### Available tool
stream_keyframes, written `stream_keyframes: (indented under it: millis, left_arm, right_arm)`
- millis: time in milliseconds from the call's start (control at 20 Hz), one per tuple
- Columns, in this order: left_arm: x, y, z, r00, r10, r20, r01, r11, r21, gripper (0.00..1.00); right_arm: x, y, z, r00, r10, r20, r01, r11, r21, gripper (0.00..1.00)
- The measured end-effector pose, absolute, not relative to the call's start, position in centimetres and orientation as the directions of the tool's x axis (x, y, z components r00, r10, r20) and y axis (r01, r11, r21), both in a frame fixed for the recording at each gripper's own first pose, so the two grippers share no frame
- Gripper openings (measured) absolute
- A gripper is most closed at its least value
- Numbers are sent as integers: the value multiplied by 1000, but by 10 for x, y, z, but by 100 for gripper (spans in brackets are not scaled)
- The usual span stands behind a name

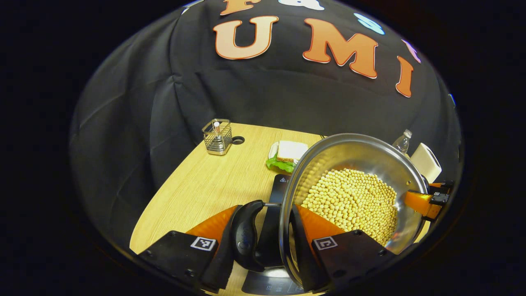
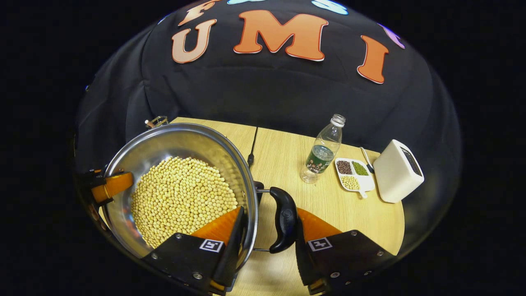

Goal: First push the handle of the pot to place it horizontally, then grasp the pot with both hands and set it on the induction cooktop.

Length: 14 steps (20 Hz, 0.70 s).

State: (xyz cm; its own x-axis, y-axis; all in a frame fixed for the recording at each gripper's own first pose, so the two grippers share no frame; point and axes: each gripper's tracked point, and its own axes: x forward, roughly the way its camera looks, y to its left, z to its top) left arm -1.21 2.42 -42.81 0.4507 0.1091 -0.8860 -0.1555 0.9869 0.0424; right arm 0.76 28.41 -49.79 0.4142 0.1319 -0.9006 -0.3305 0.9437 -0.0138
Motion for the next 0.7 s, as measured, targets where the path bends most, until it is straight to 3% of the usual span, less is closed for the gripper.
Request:
stream_keyframes:
  millis: [100, 150, 300, 400, 600, 700]
  left_arm:
    - [-11, 22, -431, 441, 108, -891, -155, 987, 43, 69]
    - [-11, 22, -432, 436, 107, -893, -155, 987, 43, 74]
    - [-12, 22, -433, 416, 102, -904, -155, 987, 40, 69]
    - [-11, 23, -431, 402, 99, -910, -155, 987, 39, 72]
    - [-7, 25, -428, 393, 103, -914, -149, 988, 48, 70]
    - [-5, 25, -428, 392, 105, -914, -145, 988, 51, 74]
  right_arm:
    - [7, 286, -504, 401, 124, -908, -328, 945, -15, 60]
    - [6, 287, -509, 396, 122, -910, -329, 944, -17, 60]
    - [5, 289, -523, 377, 105, -920, -326, 945, -26, 60]
    - [3, 293, -530, 364, 91, -927, -318, 948, -32, 56]
    - [7, 294, -548, 348, 77, -934, -312, 949, -38, 65]
    - [7, 294, -553, 339, 76, -938, -309, 950, -34, 60]
